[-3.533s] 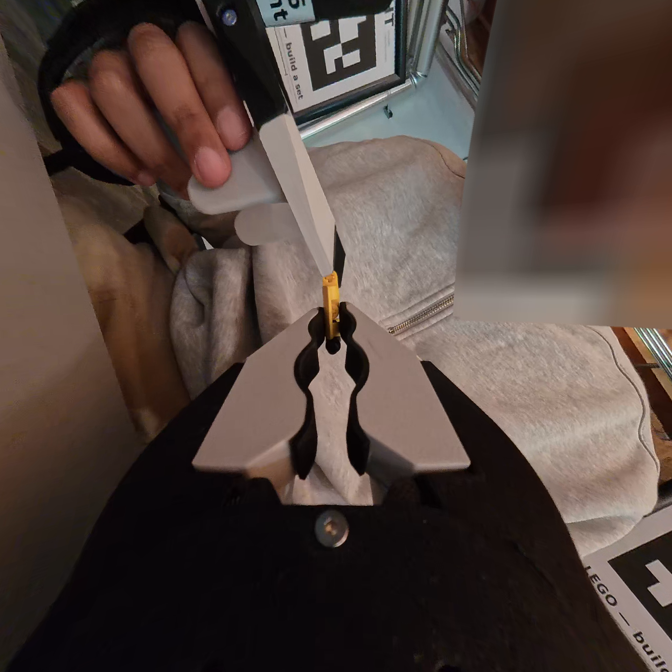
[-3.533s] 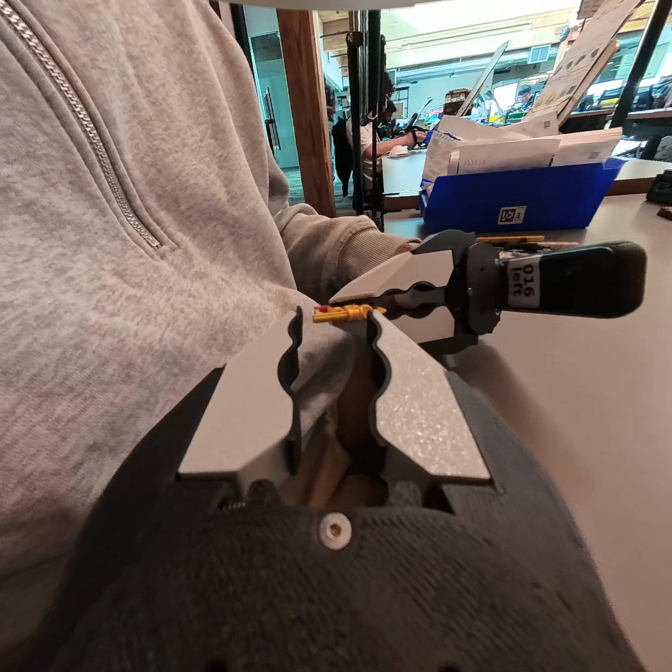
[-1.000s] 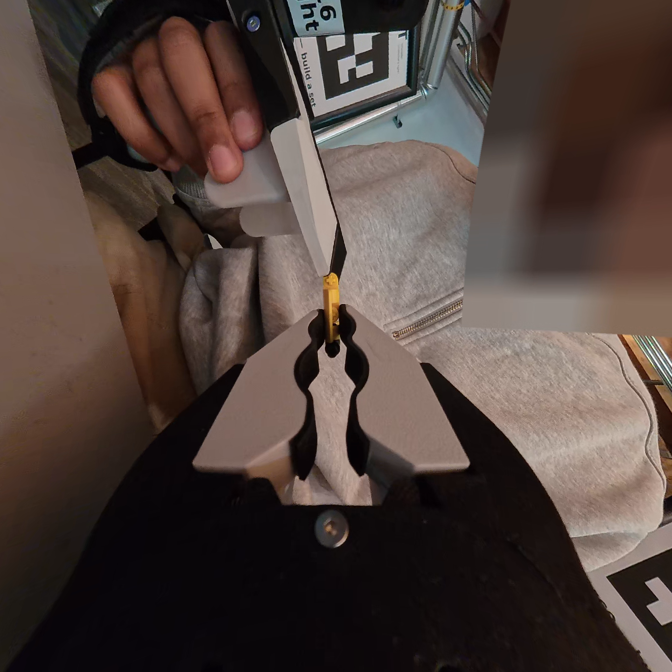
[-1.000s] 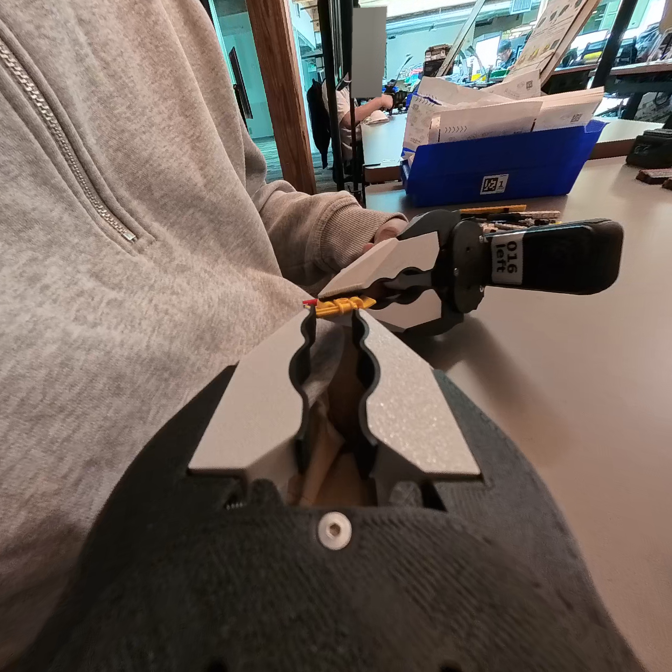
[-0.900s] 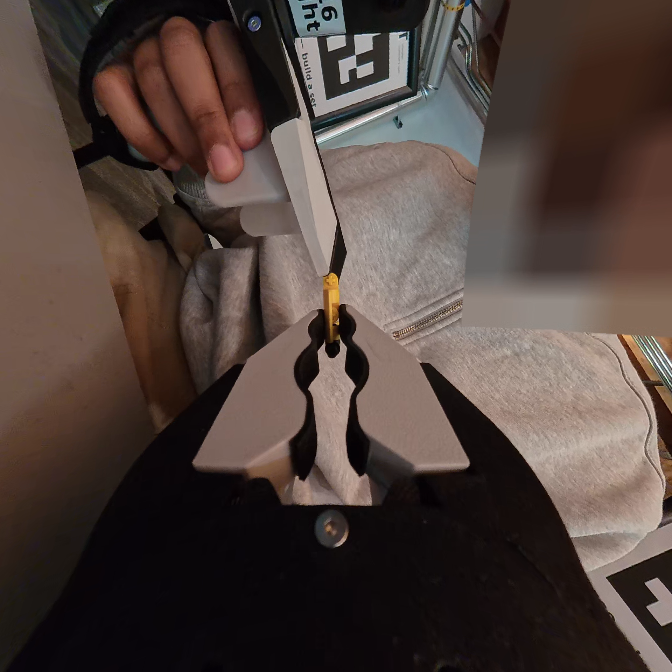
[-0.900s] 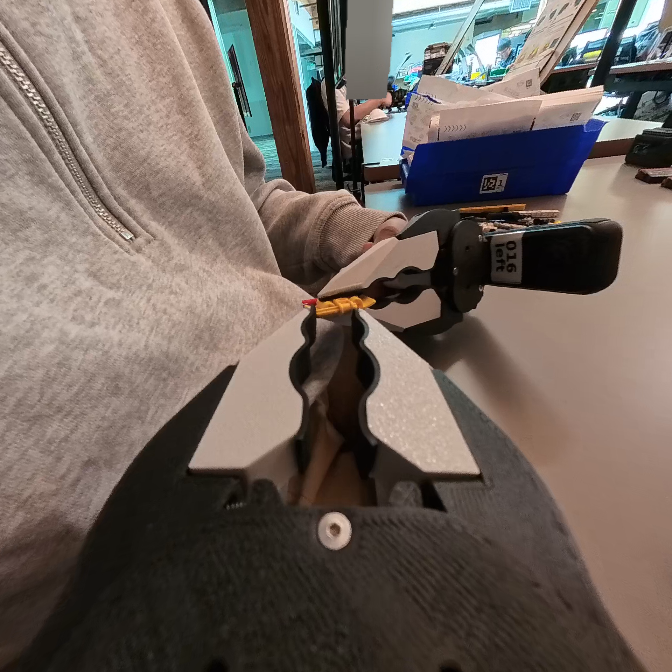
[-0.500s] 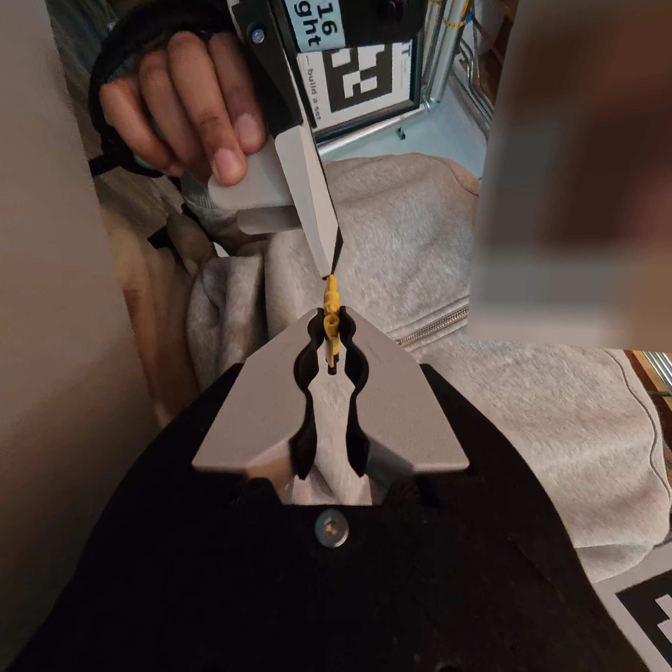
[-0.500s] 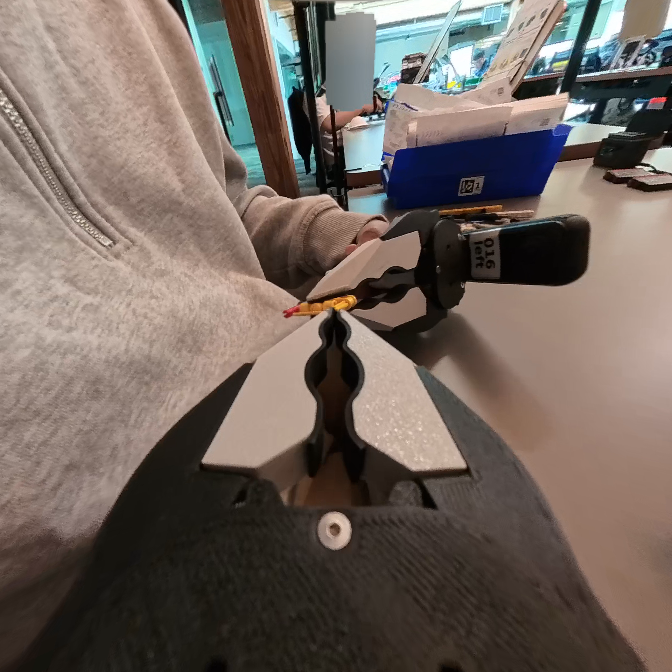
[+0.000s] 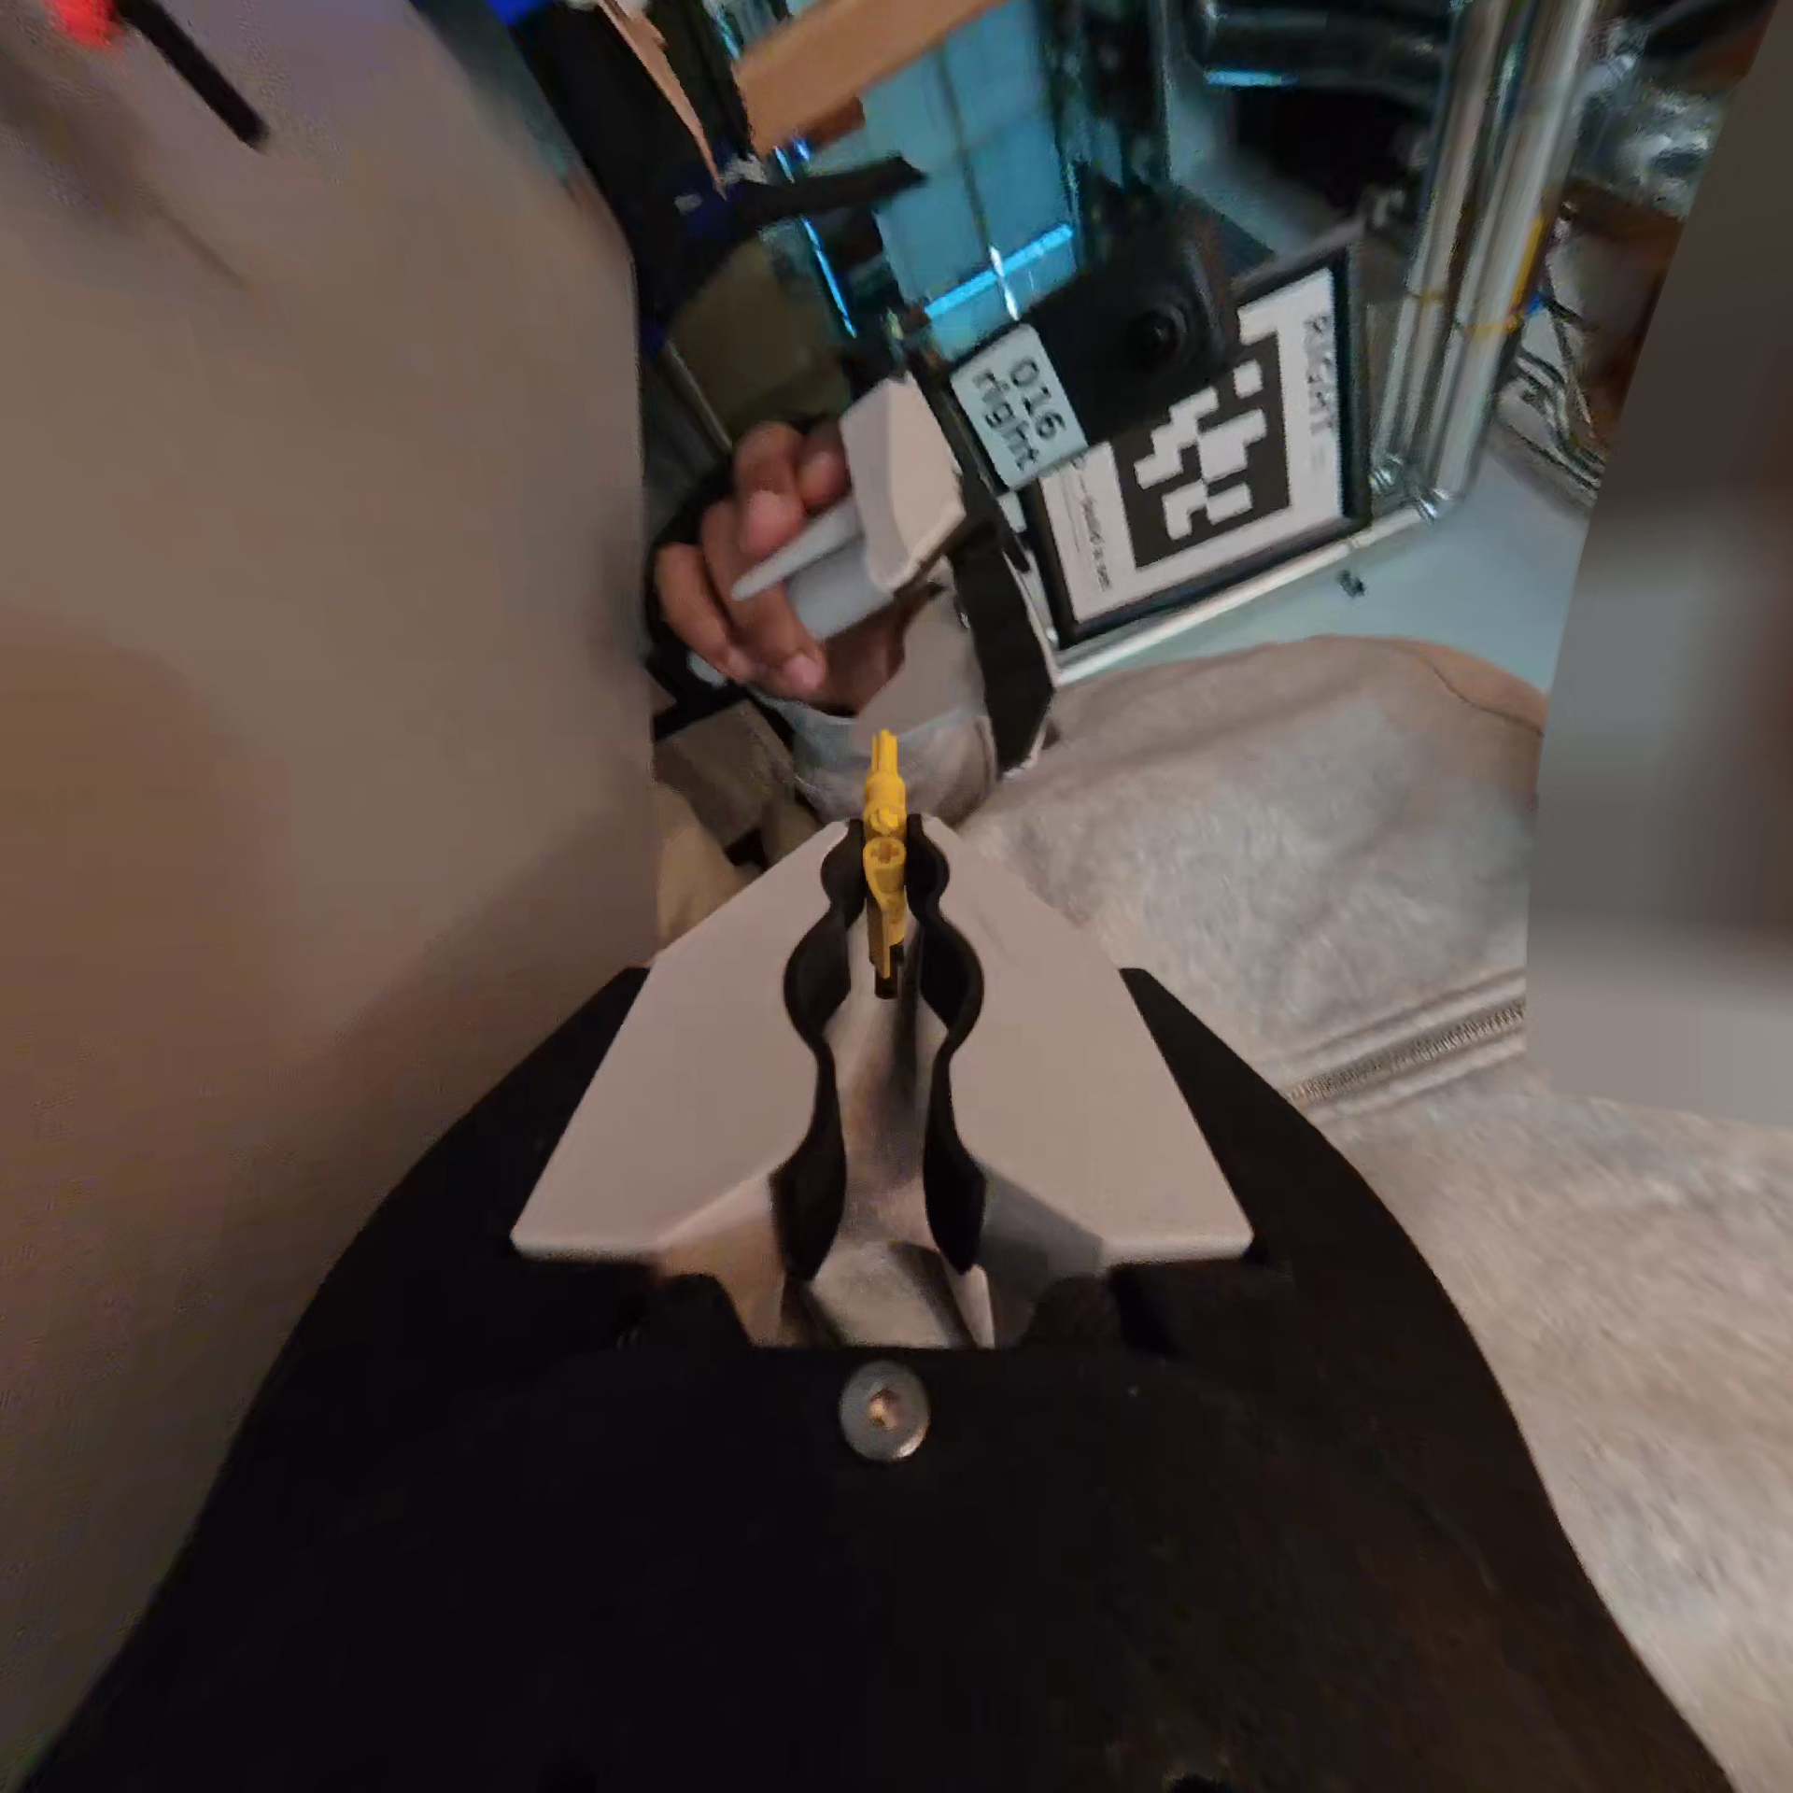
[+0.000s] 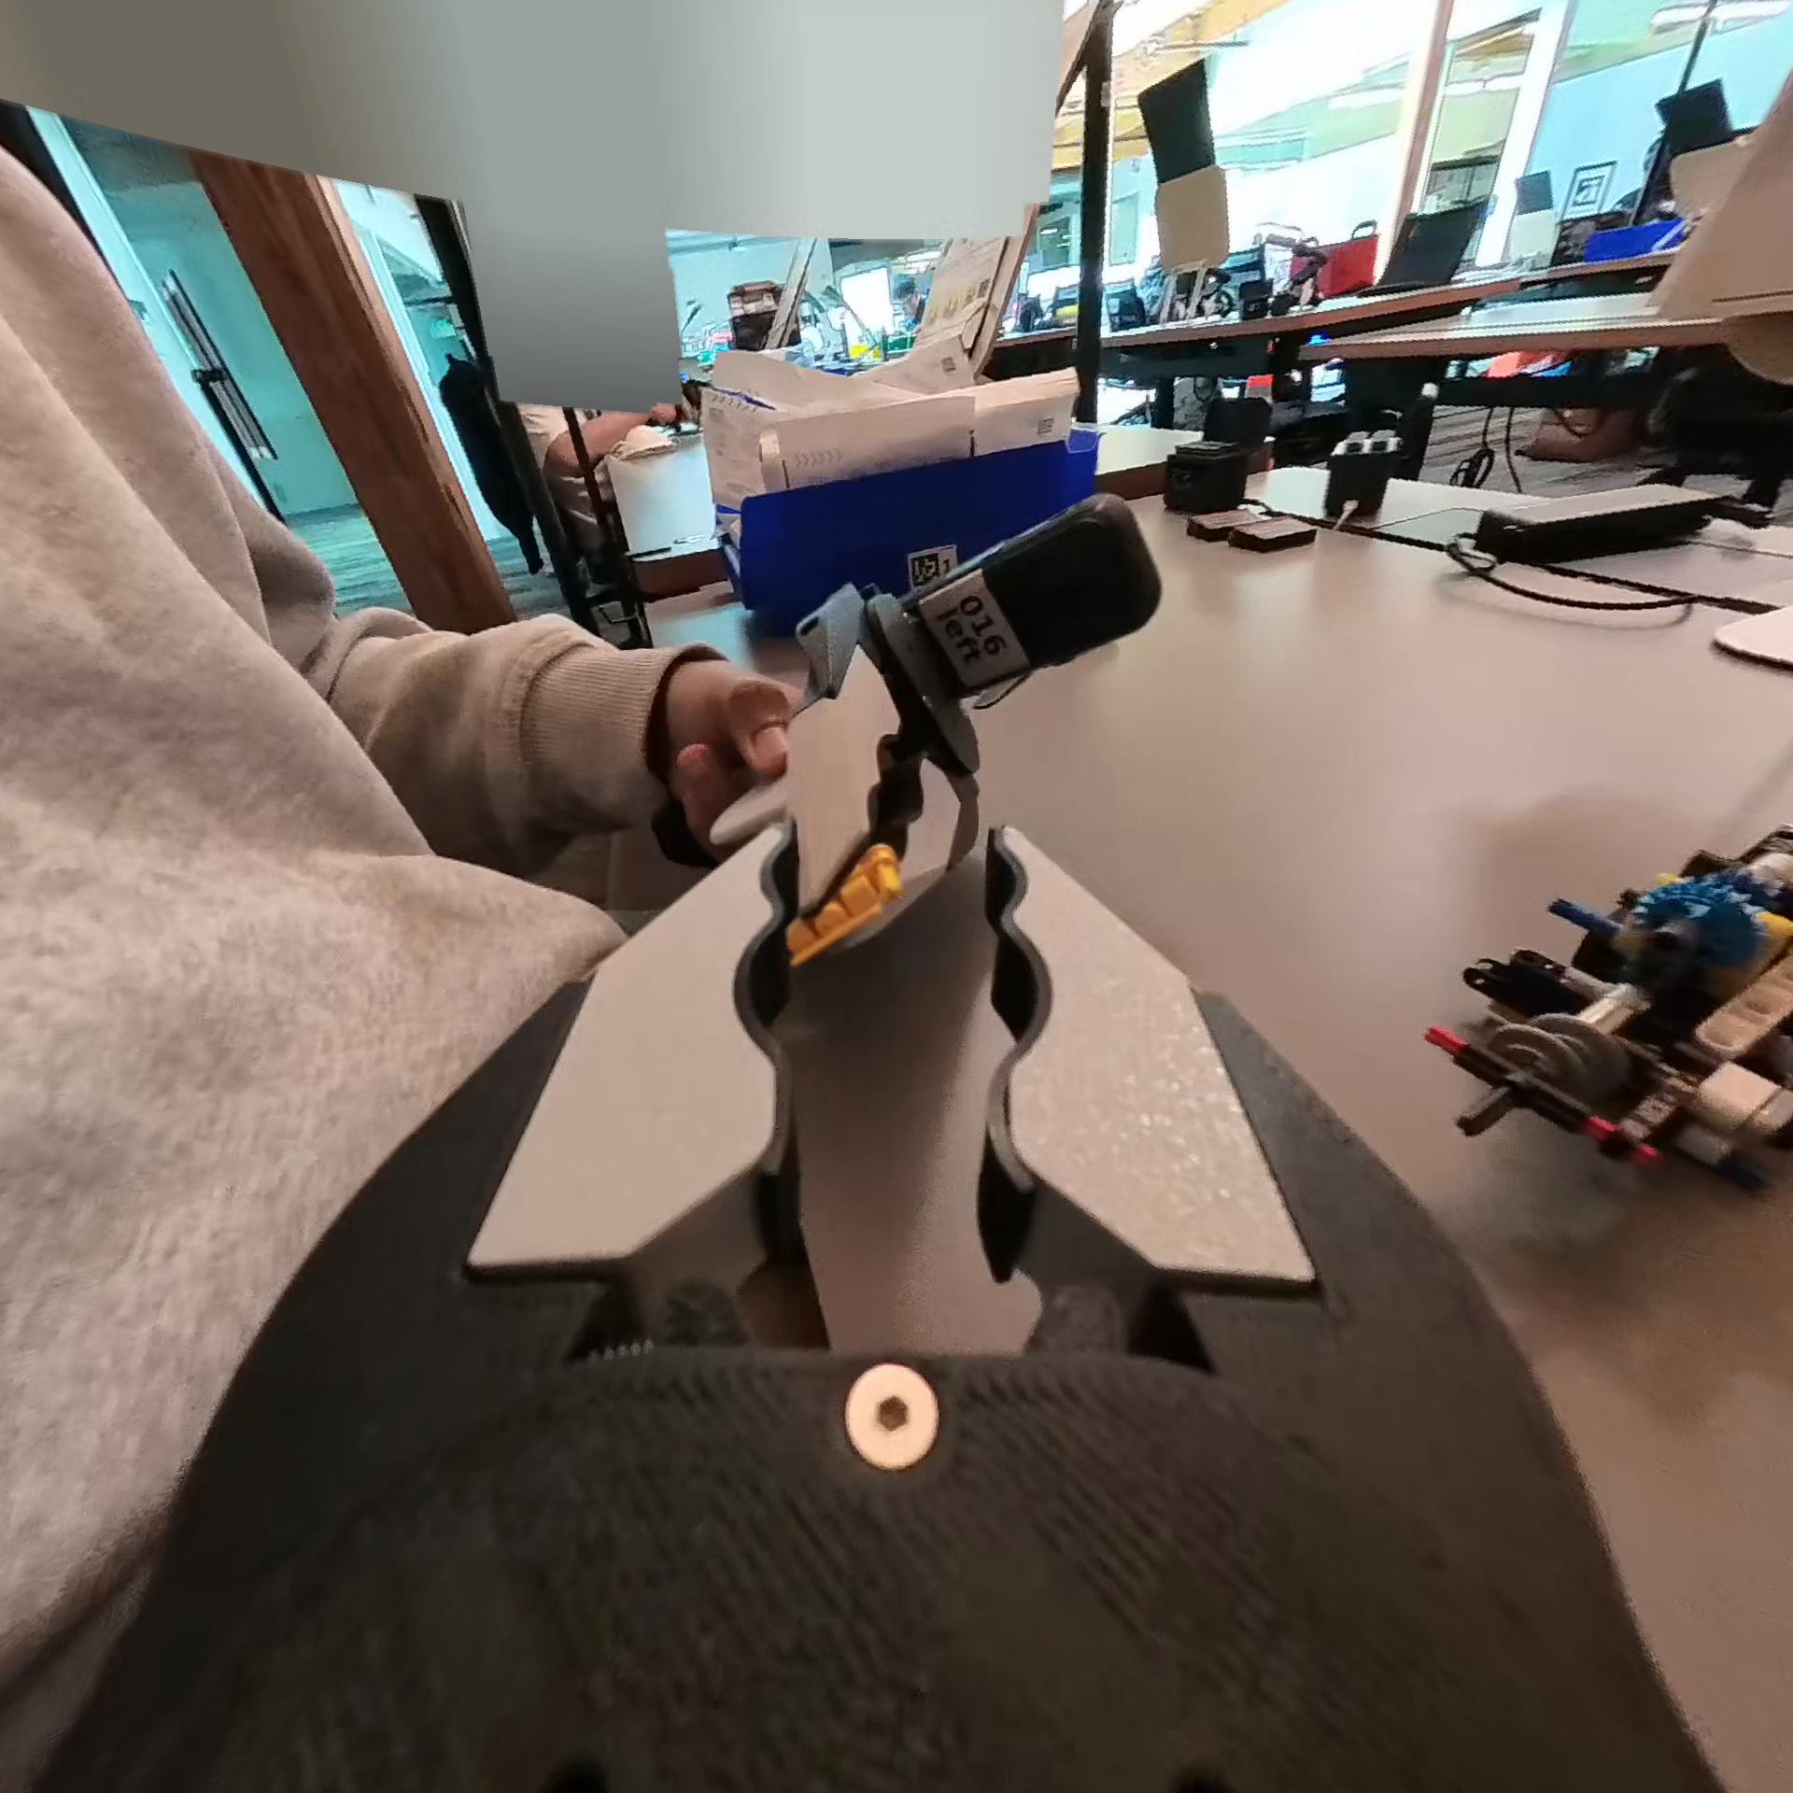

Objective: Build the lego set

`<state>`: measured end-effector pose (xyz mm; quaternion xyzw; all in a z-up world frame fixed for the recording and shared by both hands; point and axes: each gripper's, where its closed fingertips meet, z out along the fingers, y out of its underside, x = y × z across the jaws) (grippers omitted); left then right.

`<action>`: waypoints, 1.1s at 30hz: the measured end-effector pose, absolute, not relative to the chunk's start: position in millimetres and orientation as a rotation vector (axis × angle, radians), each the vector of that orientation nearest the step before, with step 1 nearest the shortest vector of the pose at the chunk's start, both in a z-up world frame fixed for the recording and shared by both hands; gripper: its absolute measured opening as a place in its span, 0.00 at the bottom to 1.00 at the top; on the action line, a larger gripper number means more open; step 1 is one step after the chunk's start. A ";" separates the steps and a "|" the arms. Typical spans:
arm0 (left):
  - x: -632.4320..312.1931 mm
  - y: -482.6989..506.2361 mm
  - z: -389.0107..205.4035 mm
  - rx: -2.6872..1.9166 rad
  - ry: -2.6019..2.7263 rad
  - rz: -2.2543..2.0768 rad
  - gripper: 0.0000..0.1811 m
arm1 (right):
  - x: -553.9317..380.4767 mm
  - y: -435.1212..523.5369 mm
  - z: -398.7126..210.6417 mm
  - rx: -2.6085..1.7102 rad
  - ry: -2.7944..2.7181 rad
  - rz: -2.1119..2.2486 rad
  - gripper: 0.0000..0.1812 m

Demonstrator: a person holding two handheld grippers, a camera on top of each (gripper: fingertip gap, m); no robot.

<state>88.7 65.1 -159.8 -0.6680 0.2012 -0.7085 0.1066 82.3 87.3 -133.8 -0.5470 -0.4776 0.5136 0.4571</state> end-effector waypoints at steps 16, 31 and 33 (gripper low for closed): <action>89.9 72.1 -170.3 -2.029 0.544 -2.006 0.03 | 78.2 80.1 -169.4 -1.720 -1.149 1.554 0.02; 92.0 104.4 -153.2 -1.831 0.306 -1.912 0.04 | 90.4 120.4 -155.0 -1.791 -0.620 1.761 0.00; 87.5 108.7 -150.9 -1.801 0.258 -1.925 0.03 | 89.0 118.9 -154.9 -1.787 -0.622 1.767 0.00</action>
